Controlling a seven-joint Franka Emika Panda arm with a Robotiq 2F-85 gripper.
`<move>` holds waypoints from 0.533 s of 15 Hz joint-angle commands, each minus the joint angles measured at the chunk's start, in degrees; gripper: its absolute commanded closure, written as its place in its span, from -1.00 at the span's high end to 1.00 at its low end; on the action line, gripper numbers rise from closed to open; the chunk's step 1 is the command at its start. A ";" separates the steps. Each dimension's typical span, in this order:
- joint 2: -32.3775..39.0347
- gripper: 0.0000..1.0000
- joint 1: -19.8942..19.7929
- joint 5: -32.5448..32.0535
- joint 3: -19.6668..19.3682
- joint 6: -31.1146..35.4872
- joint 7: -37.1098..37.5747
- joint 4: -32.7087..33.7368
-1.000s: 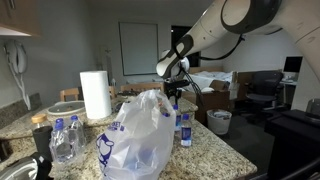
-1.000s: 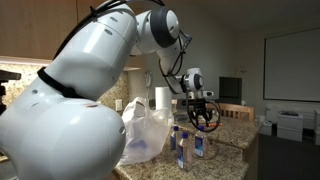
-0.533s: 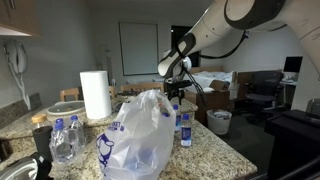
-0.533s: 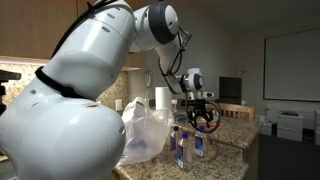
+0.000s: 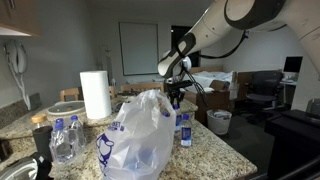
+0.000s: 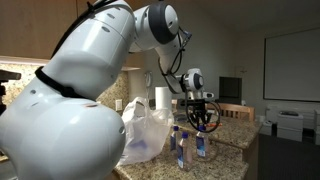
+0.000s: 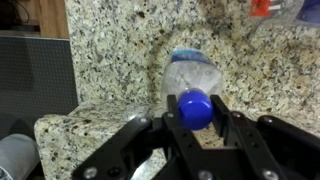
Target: Put the empty water bottles on the counter in the plastic bag
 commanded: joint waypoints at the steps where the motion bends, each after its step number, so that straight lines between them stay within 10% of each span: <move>1: -1.24 -0.71 -0.91 0.26 0.85 -2.00 -0.64 -0.32; 8: -8.98 -0.70 -1.93 0.10 2.50 -4.59 -8.94 -4.28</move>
